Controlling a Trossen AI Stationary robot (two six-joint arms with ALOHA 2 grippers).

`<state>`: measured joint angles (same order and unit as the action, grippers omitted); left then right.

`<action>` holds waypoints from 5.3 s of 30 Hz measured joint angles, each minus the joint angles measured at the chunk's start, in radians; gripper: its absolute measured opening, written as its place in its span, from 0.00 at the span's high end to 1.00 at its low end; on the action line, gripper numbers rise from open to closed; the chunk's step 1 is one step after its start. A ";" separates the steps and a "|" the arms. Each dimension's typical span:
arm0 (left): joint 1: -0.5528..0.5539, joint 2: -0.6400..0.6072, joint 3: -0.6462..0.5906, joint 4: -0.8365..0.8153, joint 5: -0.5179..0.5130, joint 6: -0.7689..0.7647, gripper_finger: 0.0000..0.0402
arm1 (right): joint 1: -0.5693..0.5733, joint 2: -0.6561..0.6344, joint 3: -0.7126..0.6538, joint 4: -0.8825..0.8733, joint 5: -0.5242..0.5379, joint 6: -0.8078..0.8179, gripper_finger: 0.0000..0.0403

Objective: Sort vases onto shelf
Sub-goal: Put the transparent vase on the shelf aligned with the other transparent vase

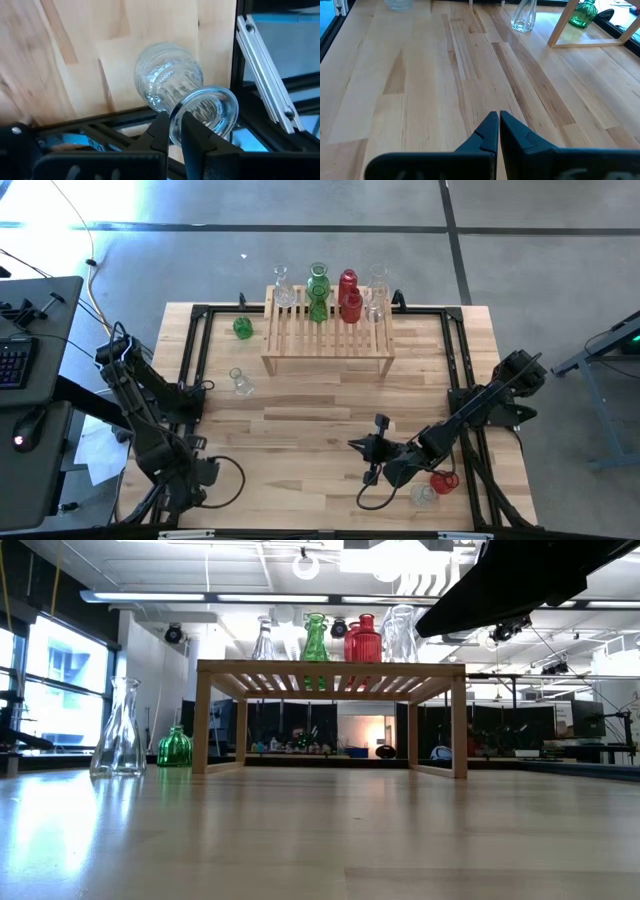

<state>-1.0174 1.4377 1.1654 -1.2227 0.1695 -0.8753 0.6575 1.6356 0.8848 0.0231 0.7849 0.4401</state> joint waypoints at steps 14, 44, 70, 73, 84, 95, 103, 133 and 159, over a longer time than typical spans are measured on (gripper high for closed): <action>0.115 0.004 0.028 -0.012 -0.089 0.176 1.00 | 0.001 0.000 0.000 0.000 -0.008 0.008 1.00; 0.658 -0.138 0.014 0.166 0.105 0.581 1.00 | -0.005 0.000 0.000 0.004 -0.008 0.005 1.00; 1.157 0.060 -0.107 0.283 0.606 0.854 1.00 | -0.007 0.000 0.000 0.018 -0.011 0.004 1.00; 1.157 0.095 -0.106 0.287 0.624 0.879 1.00 | -0.007 0.000 0.000 0.017 -0.012 0.004 1.00; 1.157 0.115 -0.104 0.285 0.631 0.940 0.95 | -0.007 0.000 0.000 0.015 -0.016 0.004 1.00; 1.156 0.119 -0.080 0.276 0.587 0.940 0.83 | -0.007 0.000 0.000 0.015 -0.015 0.004 1.00; 1.156 0.119 -0.020 0.258 0.546 0.947 0.79 | -0.007 0.000 0.000 0.014 -0.019 0.004 1.00; 0.644 -0.474 -0.351 0.567 -0.252 0.505 0.79 | -0.016 0.008 0.000 -0.020 0.028 -0.034 1.00; 0.127 -0.114 -0.473 0.804 -0.971 -0.083 0.67 | -0.016 0.008 0.000 0.001 0.068 -0.056 1.00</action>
<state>-0.8904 1.3235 0.6922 -0.4191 -0.8015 -0.9587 0.6411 1.6436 0.8852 0.0242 0.8524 0.3843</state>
